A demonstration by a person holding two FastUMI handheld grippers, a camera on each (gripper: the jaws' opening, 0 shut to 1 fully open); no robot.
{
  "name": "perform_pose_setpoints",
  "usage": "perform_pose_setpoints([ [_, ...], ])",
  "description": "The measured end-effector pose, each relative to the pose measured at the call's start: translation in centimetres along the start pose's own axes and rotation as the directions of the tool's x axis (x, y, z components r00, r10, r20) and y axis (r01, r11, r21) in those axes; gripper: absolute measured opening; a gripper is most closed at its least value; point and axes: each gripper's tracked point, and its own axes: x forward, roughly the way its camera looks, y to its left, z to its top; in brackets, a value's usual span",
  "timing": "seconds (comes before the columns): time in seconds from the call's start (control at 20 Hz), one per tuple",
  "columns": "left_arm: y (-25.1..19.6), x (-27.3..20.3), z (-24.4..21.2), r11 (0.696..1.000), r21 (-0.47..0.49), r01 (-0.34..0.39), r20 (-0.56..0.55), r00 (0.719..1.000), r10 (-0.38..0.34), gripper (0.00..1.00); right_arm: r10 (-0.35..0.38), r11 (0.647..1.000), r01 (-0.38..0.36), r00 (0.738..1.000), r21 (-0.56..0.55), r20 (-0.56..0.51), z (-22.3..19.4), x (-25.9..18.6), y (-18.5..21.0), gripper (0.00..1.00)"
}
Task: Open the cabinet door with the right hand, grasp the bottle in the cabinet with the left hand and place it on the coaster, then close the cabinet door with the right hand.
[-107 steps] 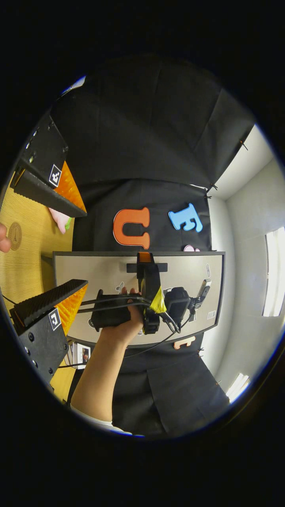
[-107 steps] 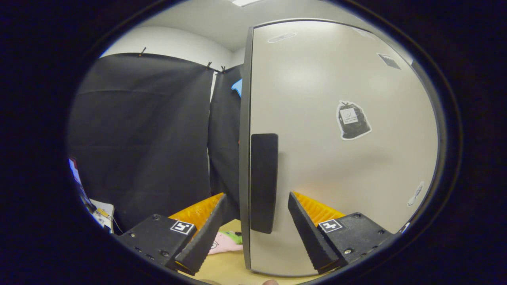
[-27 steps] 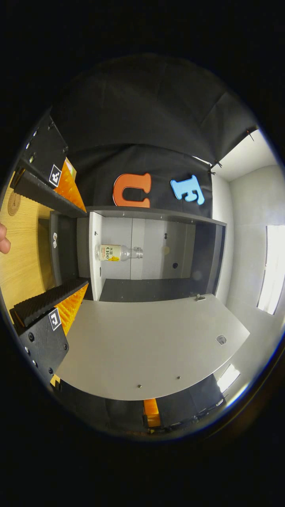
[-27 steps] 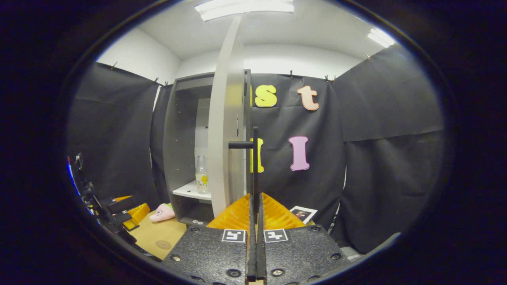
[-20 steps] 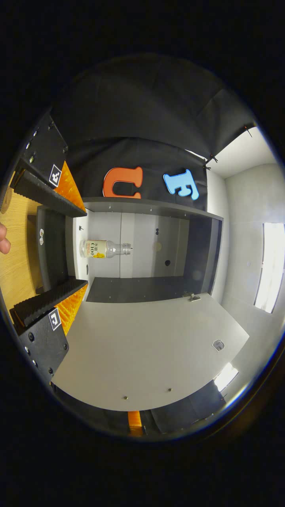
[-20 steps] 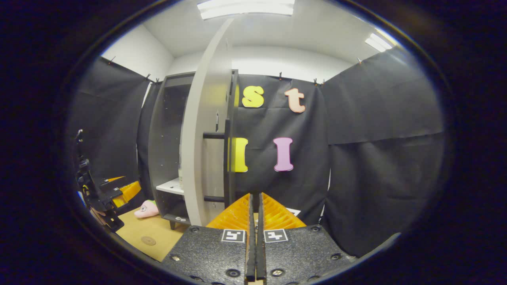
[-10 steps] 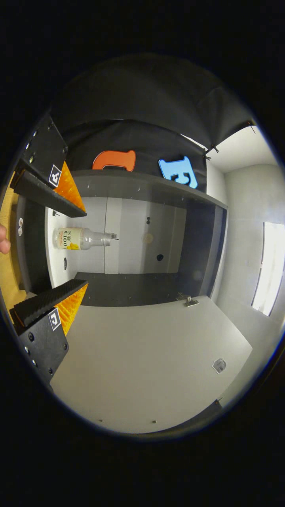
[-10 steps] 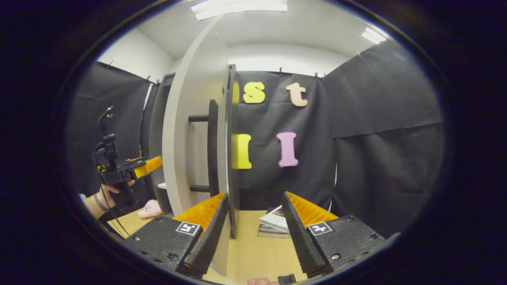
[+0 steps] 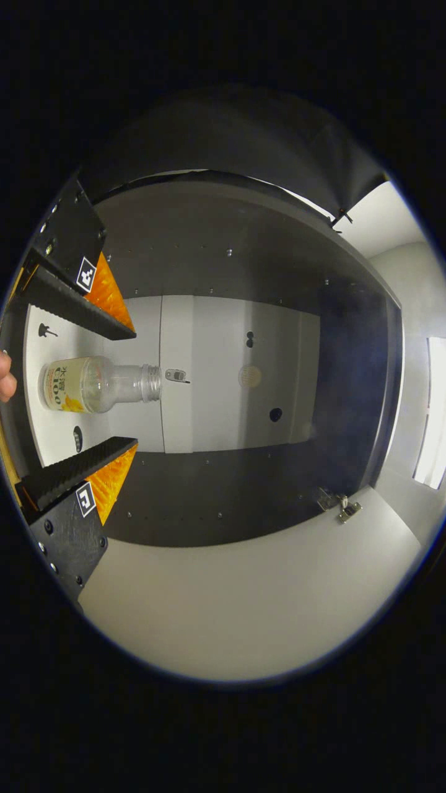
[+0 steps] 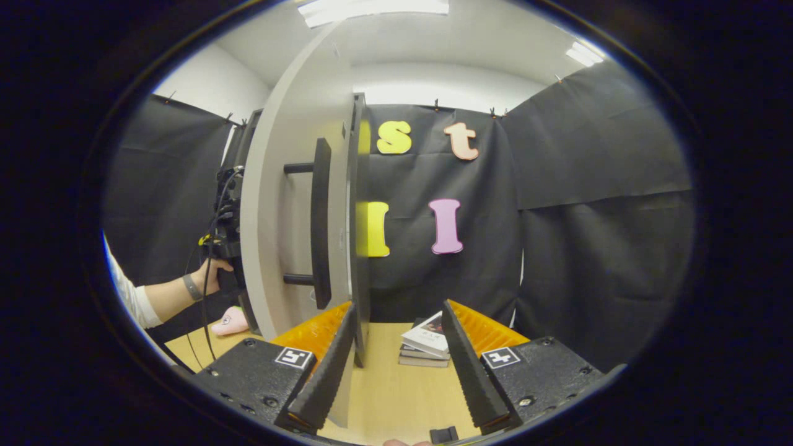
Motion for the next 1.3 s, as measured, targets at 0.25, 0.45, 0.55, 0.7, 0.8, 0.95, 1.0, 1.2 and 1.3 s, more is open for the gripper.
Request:
perform_pose_setpoints([
  [0.25,0.2,2.8,-0.2,1.0,-0.001,0.015,0.001,1.0,-0.015,0.95,-0.05,0.999,0.05,0.999,0.019,-0.008,-0.3,0.1,-1.4,0.84],
  [0.45,0.1,3.6,-0.9,1.0,0.011,0.018,-0.025,1.0,-0.018,0.91,-0.06,0.998,0.06,0.998,0.028,-0.002,-0.2,0.3,-1.7,0.84],
  [0.55,0.4,4.2,-1.6,1.0,0.011,0.01,-0.047,0.999,-0.01,0.76,-0.057,0.998,0.057,0.998,0.031,0.001,-0.1,0.4,-1.6,0.84],
  [0.7,1.0,4.3,-2.1,1.0,0.01,0.007,-0.054,0.998,-0.007,0.71,-0.054,0.998,0.053,0.999,0.03,0.002,-0.1,0.5,-1.6,0.84],
  [0.8,1.1,4.2,-2.3,1.0,-0.007,0.021,-0.06,0.998,-0.021,0.47,-0.05,0.998,0.05,0.999,0.034,0.001,-0.1,0.5,-1.5,0.84],
  [0.95,0.4,3.2,-1.6,0.995,-0.064,0.08,-0.061,0.995,-0.084,0.4,-0.048,0.998,0.048,0.999,0.04,0.006,0.0,0.6,-1.4,0.84],
  [1.0,0.2,3.0,-1.4,0.995,-0.061,0.08,-0.054,0.995,-0.083,0.4,-0.047,0.998,0.046,0.999,0.042,0.007,0.0,0.6,-1.4,0.84],
  [1.2,1.7,-1.0,0.0,0.999,-0.035,0.039,-0.01,0.999,-0.039,0.4,-0.039,0.998,0.038,0.999,0.042,0.016,0.1,0.7,-1.1,0.84],
  [1.3,3.2,-4.3,-0.1,0.999,-0.039,0.011,0.016,1.0,-0.011,0.4,-0.034,0.998,0.033,0.999,0.052,0.021,0.1,0.8,-0.8,0.84],
])
